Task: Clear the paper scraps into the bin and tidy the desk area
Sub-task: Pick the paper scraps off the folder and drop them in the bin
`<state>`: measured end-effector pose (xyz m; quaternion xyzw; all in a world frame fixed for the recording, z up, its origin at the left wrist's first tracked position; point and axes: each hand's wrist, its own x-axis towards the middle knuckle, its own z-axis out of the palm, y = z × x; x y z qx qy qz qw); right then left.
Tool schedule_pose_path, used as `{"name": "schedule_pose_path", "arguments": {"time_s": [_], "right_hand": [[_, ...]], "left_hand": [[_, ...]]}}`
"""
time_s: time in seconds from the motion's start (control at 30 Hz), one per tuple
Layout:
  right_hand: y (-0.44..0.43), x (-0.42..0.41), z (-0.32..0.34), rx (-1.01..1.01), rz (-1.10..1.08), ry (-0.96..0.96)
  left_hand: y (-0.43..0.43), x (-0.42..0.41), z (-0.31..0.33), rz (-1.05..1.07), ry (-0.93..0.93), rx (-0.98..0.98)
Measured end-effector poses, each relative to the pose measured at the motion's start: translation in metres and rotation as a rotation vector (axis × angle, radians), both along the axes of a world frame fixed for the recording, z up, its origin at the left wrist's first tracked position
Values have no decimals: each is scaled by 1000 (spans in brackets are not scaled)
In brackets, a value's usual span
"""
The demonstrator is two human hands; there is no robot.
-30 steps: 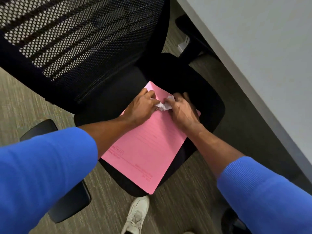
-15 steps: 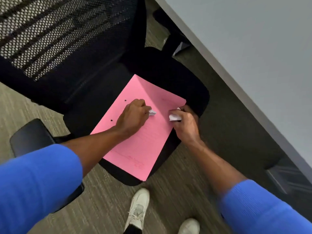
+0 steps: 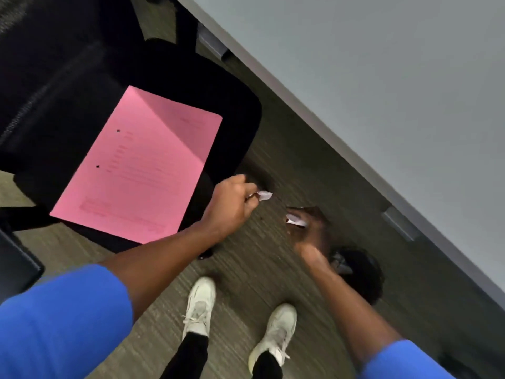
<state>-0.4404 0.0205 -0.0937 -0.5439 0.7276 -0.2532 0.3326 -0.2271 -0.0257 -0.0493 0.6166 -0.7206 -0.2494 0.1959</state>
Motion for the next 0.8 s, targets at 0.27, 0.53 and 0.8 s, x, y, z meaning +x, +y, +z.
{"name": "schedule_pose_path", "arguments": {"time_s": [0.27,0.53,0.8], "right_hand": [[56,-90,-17,-8,-49,92],[101,-175,-43,99,-123,180],[135,-233,-78,175,-240,138]], "left_hand": [[44,-106,-23,-101,74,71],[93,-203,-72,-58,92,223],[124,-270,-125,-36,93,420]]}}
